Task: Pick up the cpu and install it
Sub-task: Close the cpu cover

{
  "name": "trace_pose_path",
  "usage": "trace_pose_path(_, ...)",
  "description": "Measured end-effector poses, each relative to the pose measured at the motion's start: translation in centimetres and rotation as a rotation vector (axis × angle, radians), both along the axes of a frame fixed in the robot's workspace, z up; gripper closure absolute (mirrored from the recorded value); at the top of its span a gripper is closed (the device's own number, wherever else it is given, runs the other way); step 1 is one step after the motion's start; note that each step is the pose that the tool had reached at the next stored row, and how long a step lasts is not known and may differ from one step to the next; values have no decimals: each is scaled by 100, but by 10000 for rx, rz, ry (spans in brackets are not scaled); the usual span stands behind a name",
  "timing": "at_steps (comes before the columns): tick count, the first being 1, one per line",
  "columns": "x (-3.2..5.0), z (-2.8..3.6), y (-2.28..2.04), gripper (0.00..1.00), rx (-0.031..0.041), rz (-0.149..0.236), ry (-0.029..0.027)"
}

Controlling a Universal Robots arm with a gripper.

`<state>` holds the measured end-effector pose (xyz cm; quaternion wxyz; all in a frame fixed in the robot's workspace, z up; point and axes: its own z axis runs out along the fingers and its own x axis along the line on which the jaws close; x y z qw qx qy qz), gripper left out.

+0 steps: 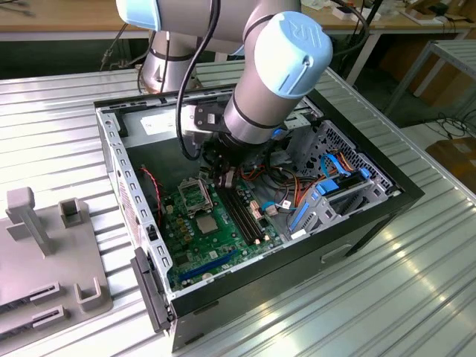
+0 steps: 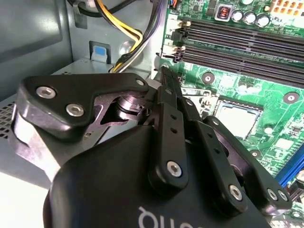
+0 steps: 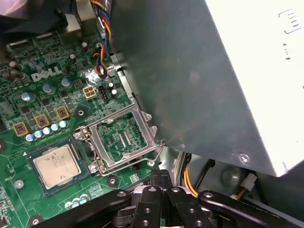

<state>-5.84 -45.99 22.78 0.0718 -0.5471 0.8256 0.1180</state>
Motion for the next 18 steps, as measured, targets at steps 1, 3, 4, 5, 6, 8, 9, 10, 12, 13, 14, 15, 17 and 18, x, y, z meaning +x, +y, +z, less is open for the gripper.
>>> trace_pose_path(1, 0, -6, 0, 89, 36, 0, -1)
trace_pose_path(3, 0, -16, 1, 89, 102, 0, -2)
trace_pose_path(4, 0, -18, 2, 89, 110, -1, -3)
trace_pose_path(5, 0, -18, 1, 89, 111, -1, -2)
trace_pose_path(6, 0, -18, 1, 89, 110, -1, -1)
trace_pose_path(8, 0, -27, 1, 89, 110, 0, -1)
trace_pose_path(9, 0, -27, 1, 89, 111, 0, -1)
trace_pose_path(10, 0, -27, 1, 89, 111, 0, -2)
trace_pose_path(12, 0, -28, 1, 89, 111, 0, -1)
trace_pose_path(13, 0, -27, 1, 89, 110, 0, -1)
trace_pose_path(14, 0, -28, 1, 89, 110, 0, -1)
trace_pose_path(15, 0, -29, 1, 89, 111, 0, -2)
trace_pose_path(17, 1, -39, 2, 89, 113, 0, -3)
trace_pose_path(18, 1, -48, 2, 89, 110, -1, -2)
